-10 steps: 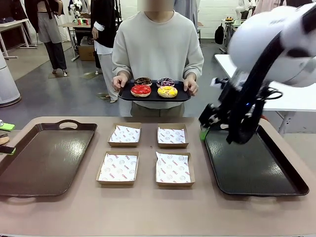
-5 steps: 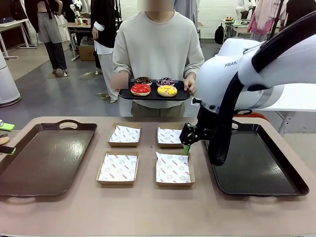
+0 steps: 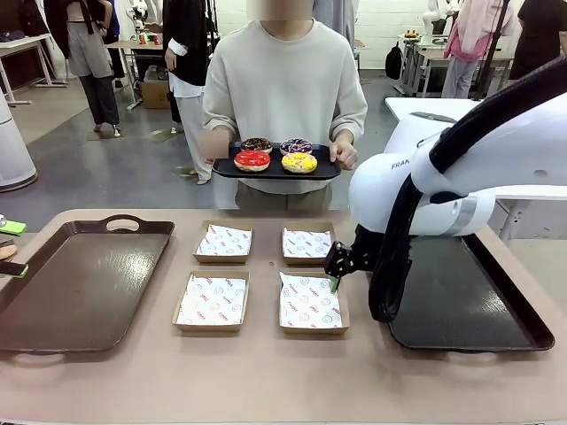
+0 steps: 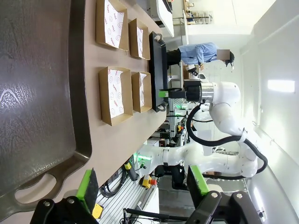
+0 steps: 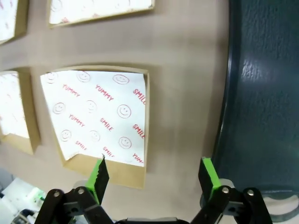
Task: Individually package the donuts and arrange them on the tray.
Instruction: Pick up one Paper togo box.
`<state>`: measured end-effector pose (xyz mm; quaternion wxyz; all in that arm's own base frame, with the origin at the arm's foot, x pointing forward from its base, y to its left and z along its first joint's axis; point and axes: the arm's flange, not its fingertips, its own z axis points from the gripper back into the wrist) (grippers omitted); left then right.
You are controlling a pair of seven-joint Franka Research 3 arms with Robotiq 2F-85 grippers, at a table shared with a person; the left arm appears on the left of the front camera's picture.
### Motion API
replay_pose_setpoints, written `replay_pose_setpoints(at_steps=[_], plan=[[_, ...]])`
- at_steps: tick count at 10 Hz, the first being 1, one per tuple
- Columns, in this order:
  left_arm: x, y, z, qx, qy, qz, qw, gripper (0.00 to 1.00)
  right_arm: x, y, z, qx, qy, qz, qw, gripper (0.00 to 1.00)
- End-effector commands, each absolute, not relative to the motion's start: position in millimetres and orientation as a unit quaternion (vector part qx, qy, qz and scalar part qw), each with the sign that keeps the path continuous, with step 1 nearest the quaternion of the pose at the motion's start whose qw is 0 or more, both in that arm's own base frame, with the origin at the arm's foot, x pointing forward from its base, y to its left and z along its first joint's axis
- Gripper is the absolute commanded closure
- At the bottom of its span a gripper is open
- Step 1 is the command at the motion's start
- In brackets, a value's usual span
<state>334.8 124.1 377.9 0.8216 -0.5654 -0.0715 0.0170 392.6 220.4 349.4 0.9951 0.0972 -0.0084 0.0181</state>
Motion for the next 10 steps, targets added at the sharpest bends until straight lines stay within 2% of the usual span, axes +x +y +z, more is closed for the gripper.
replay_pose_setpoints(at_steps=[1,2,3,10], plan=[[334.3,124.7,379.5,-0.568,-0.071,0.015,0.82,0.0,387.7,224.0,344.3,0.084,-0.016,0.01,0.996,0.0],[334.3,124.7,379.5,-0.568,-0.071,0.015,0.82,0.0,385.2,227.1,347.4,0.119,-0.002,0.014,0.993,0.0],[334.3,124.7,379.5,-0.568,-0.071,0.015,0.82,0.0,390.3,219.9,345.4,0.096,-0.008,0.018,0.995,0.0],[334.3,124.7,379.5,-0.568,-0.071,0.015,0.82,0.0,390.7,218.1,345.6,0.1,-0.006,0.015,0.995,0.0]])
